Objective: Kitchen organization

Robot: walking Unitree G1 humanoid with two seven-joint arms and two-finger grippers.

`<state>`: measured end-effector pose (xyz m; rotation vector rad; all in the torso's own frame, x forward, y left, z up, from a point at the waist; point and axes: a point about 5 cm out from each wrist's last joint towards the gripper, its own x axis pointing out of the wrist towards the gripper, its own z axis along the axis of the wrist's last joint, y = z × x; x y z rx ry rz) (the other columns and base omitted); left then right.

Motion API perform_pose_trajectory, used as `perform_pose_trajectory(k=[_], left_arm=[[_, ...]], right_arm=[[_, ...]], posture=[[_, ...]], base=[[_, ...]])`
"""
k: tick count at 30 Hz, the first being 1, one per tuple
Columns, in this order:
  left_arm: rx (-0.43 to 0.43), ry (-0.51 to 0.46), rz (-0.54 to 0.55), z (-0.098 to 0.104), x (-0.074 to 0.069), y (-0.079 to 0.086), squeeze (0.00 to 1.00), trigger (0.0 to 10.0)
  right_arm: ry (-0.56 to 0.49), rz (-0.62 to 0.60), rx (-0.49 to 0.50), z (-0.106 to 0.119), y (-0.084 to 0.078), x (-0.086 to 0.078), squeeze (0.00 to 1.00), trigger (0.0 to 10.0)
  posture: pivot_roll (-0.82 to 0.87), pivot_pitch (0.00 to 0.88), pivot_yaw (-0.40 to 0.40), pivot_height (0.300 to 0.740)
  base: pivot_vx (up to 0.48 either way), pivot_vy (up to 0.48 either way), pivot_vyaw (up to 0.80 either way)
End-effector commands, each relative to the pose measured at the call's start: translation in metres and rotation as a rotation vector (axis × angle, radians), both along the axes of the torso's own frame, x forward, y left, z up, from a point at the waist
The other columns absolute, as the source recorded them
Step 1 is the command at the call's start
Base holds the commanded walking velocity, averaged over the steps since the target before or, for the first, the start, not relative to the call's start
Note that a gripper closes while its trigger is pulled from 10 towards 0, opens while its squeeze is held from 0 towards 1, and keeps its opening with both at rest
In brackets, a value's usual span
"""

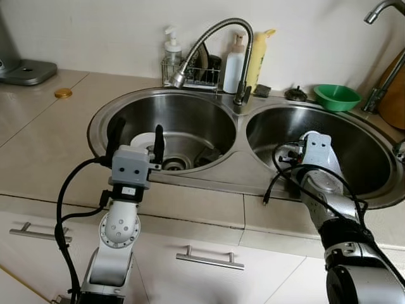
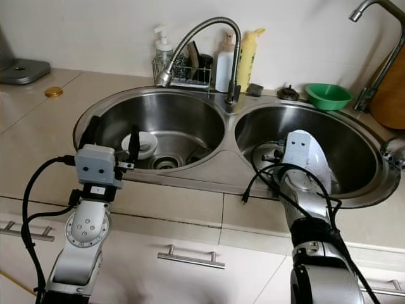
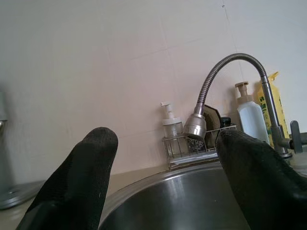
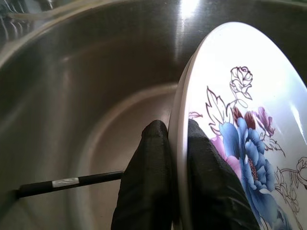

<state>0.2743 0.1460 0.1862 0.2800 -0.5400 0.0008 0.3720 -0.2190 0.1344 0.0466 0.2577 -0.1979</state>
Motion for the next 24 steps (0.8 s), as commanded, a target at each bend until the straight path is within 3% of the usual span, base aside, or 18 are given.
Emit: perform_pose_trajectory(k=[1,2,8,13,17,22,24], left_arm=[[0.002,0.014,-0.009,-0.002,0.001,-0.002,0.00,10.0],[0.002,0.015,-0.010,-0.002,0.001,-0.002,0.00,10.0],[0.004,0.021,-0.012,-0.003,0.002,-0.002,0.00,10.0],[0.004,0.026,-0.014,-0.004,0.001,-0.002,0.00,10.0],[0.004,0.027,-0.014,-0.004,0.002,-0.002,0.00,10.0],[0.002,0.030,-0.014,-0.005,0.002,-0.002,0.00,10.0],[-0.003,0.032,-0.017,-0.005,0.001,-0.002,0.00,10.0]], right_arm=[[0.098,-0.034,-0.038,-0.020,-0.008,-0.008,0.03,10.0],[0.087,-0.037,-0.036,-0.019,-0.009,-0.007,1.00,10.0],[0.036,-0.008,-0.029,-0.012,-0.005,-0.006,1.00,10.0],[-0.025,0.107,-0.017,-0.005,0.014,-0.004,1.00,10.0],[-0.129,0.212,0.046,0.008,0.028,-0.004,1.00,10.0],[-0.283,0.172,0.115,0.029,0.023,-0.005,1.00,10.0],[-0.410,0.153,0.112,0.047,0.020,-0.009,1.00,10.0]], posture=[[0.04,0.000,-0.050,0.740],[0.04,0.000,-0.050,0.740],[0.03,0.000,-0.049,0.740],[0.03,0.000,-0.050,0.740],[0.03,0.000,-0.050,0.740],[0.03,0.000,-0.050,0.740],[0.03,0.000,-0.052,0.740]], base=[[0.000,0.000,0.00],[0.000,0.000,0.00],[0.000,0.000,0.00],[0.000,0.000,0.00],[0.000,0.000,0.00],[0.000,0.000,0.00],[0.000,0.000,0.00]])
